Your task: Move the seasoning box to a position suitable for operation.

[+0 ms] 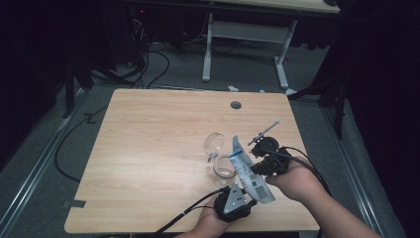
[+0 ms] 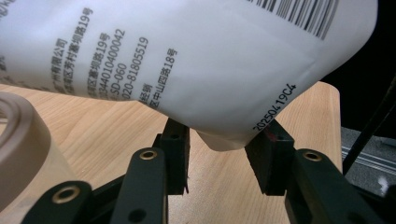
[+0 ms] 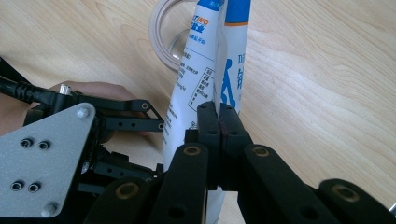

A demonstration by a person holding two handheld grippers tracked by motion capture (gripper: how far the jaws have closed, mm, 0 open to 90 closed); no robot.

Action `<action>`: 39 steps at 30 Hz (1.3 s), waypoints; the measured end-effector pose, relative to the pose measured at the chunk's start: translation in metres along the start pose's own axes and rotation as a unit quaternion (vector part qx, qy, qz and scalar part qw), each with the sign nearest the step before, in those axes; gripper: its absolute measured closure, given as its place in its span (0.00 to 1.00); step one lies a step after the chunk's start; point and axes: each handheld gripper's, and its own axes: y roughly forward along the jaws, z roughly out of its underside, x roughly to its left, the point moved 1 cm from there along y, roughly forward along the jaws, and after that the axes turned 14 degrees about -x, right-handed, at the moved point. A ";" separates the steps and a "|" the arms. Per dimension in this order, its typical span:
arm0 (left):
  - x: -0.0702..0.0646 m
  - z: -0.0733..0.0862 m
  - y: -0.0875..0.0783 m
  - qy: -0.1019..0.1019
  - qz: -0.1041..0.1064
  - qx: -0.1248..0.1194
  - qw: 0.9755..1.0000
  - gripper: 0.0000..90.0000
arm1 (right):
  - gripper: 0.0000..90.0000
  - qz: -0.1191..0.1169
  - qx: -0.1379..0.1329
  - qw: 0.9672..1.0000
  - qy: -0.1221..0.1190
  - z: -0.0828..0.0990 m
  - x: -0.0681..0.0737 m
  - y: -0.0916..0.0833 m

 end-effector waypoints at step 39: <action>-0.010 -0.013 -0.006 0.019 -0.019 -0.002 1.000 0.71 | 1.00 -0.004 0.000 0.999 -0.049 -0.013 0.004 0.005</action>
